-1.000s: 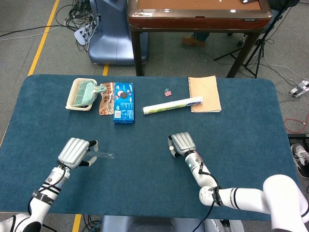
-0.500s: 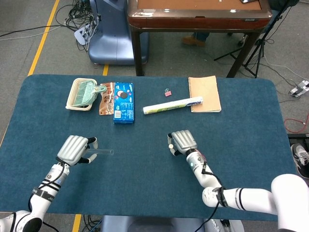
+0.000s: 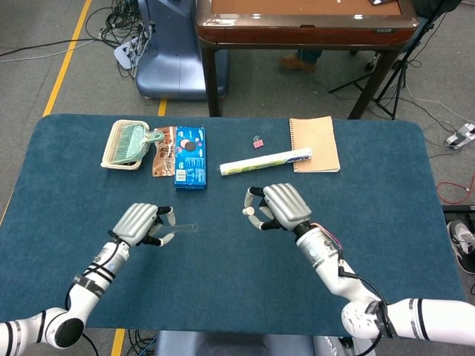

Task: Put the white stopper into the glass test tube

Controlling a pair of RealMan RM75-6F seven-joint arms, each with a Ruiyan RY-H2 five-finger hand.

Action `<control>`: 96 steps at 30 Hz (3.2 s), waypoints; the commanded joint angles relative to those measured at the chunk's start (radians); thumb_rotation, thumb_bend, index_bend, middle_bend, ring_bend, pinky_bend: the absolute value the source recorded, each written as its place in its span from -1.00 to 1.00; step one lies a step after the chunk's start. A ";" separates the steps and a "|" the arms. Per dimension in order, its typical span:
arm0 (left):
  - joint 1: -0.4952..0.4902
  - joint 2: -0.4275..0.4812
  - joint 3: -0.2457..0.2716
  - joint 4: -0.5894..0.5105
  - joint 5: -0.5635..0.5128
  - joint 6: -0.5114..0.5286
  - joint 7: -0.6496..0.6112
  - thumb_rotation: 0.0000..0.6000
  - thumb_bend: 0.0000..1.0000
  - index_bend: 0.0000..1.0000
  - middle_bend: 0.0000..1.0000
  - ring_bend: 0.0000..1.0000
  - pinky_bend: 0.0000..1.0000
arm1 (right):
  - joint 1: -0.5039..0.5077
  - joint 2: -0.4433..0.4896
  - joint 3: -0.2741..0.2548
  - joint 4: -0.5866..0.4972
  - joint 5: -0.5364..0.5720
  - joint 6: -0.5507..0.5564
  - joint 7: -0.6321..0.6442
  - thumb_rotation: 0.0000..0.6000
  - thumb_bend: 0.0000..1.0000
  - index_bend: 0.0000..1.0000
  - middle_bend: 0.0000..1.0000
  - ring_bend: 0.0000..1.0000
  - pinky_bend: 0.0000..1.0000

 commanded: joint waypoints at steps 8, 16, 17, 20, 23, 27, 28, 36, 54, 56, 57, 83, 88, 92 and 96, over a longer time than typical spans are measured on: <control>-0.053 -0.071 -0.042 0.000 -0.052 -0.027 -0.047 1.00 -0.48 0.29 1.00 1.00 1.00 | -0.036 0.028 0.008 -0.057 -0.109 0.000 0.127 1.00 -0.15 0.24 1.00 1.00 1.00; -0.075 -0.089 -0.060 -0.008 -0.098 -0.045 -0.084 1.00 -0.49 0.30 1.00 1.00 1.00 | -0.029 0.026 -0.004 -0.065 -0.132 -0.009 0.146 1.00 -0.15 0.25 1.00 1.00 1.00; -0.077 -0.088 -0.061 -0.009 -0.102 -0.046 -0.086 1.00 -0.49 0.30 1.00 1.00 1.00 | -0.028 0.025 -0.006 -0.065 -0.132 -0.010 0.145 1.00 -0.15 0.25 1.00 1.00 1.00; -0.082 -0.091 -0.061 -0.011 -0.106 -0.040 -0.081 1.00 -0.48 0.30 1.00 1.00 1.00 | -0.024 0.020 -0.009 -0.065 -0.133 -0.007 0.143 1.00 -0.15 0.25 1.00 1.00 1.00; -0.087 -0.092 -0.058 -0.019 -0.109 -0.037 -0.078 1.00 -0.49 0.30 1.00 1.00 1.00 | -0.019 0.015 -0.013 -0.064 -0.130 -0.006 0.139 1.00 -0.15 0.25 1.00 1.00 1.00; -0.092 -0.095 -0.057 -0.029 -0.110 -0.030 -0.074 1.00 -0.48 0.30 1.00 1.00 1.00 | -0.015 0.009 -0.019 -0.067 -0.128 -0.001 0.131 1.00 -0.15 0.25 1.00 1.00 1.00; -0.094 -0.096 -0.057 -0.030 -0.110 -0.028 -0.072 1.00 -0.48 0.30 1.00 1.00 1.00 | -0.015 0.008 -0.020 -0.068 -0.127 0.001 0.130 1.00 -0.15 0.25 1.00 1.00 1.00; -0.105 -0.100 -0.055 -0.040 -0.119 -0.018 -0.060 1.00 -0.49 0.30 1.00 1.00 1.00 | -0.008 0.008 -0.022 -0.074 -0.122 0.004 0.126 1.00 -0.15 0.25 1.00 1.00 1.00; -0.120 -0.101 -0.053 -0.050 -0.134 -0.009 -0.057 1.00 -0.48 0.30 1.00 1.00 1.00 | 0.015 -0.001 -0.031 -0.064 -0.094 -0.008 0.116 1.00 -0.15 0.25 1.00 1.00 1.00; -0.123 -0.102 -0.053 -0.050 -0.136 -0.008 -0.057 1.00 -0.48 0.30 1.00 1.00 1.00 | 0.017 -0.004 -0.031 -0.060 -0.092 -0.008 0.116 1.00 -0.15 0.25 1.00 1.00 1.00; -0.124 -0.102 -0.054 -0.050 -0.137 -0.009 -0.057 1.00 -0.49 0.30 1.00 1.00 1.00 | 0.019 -0.006 -0.032 -0.058 -0.090 -0.009 0.116 1.00 -0.15 0.25 1.00 1.00 1.00; -0.143 -0.090 -0.048 -0.058 -0.159 -0.003 -0.038 1.00 -0.48 0.31 1.00 1.00 1.00 | 0.048 -0.044 -0.045 -0.020 -0.073 -0.027 0.109 1.00 -0.15 0.25 1.00 1.00 1.00; -0.141 -0.085 -0.043 -0.059 -0.151 -0.005 -0.045 1.00 -0.48 0.31 1.00 1.00 1.00 | 0.051 -0.043 -0.040 -0.009 -0.070 -0.032 0.120 1.00 -0.15 0.25 1.00 1.00 1.00; -0.138 -0.081 -0.041 -0.058 -0.141 -0.003 -0.051 1.00 -0.49 0.31 1.00 1.00 1.00 | 0.050 -0.037 -0.033 -0.003 -0.076 -0.041 0.142 1.00 -0.35 0.12 1.00 1.00 1.00; -0.135 -0.076 -0.038 -0.057 -0.136 -0.003 -0.054 1.00 -0.48 0.31 1.00 1.00 1.00 | 0.045 -0.033 -0.029 0.004 -0.084 -0.046 0.166 1.00 -0.58 -0.08 1.00 1.00 1.00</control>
